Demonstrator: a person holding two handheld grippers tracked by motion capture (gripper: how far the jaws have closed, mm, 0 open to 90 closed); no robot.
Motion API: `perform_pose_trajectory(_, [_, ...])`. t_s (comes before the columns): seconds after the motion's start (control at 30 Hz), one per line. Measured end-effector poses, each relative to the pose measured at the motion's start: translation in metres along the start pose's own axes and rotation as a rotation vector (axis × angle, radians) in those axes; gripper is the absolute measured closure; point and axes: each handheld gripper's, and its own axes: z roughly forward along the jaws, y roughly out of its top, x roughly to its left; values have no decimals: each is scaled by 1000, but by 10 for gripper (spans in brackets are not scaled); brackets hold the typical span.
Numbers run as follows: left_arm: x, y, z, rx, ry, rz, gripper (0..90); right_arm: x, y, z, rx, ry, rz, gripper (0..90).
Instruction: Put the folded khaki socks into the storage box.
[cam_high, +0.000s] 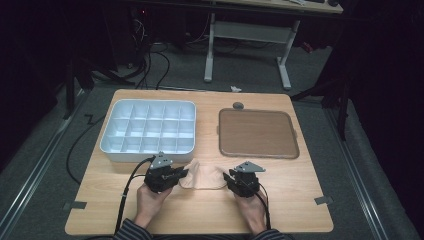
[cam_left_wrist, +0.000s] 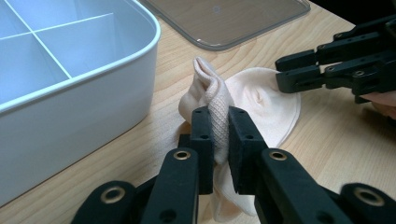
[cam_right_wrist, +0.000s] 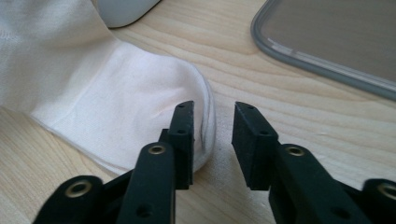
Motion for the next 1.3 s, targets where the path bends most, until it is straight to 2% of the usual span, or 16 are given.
perform_pose_trajectory(0.1, [-1, 1, 0, -5, -3, 3, 820, -3, -2, 3, 11, 29, 25, 767])
perform_pose_trajectory(0.3, [-2, 1, 2, 0, -13, 4, 819, 2, -3, 4, 14, 51, 16, 848])
perform_pose_trajectory(0.63, [-4, 2, 2, 2, -35, 1, 817, 14, -2, 6, 16, 78, -13, 855])
perform_pose_trajectory(0.73, [-7, 3, 5, 16, -42, 13, 817, 16, -2, 7, 16, 85, -10, 856])
perform_pose_trajectory(1.0, [-12, 7, 12, 37, -46, 29, 814, 17, -4, 10, 10, 99, -5, 854])
perform_pose_trajectory(1.3, [-16, 10, 19, 58, -50, 39, 809, 18, -4, 10, 19, 93, -14, 852])
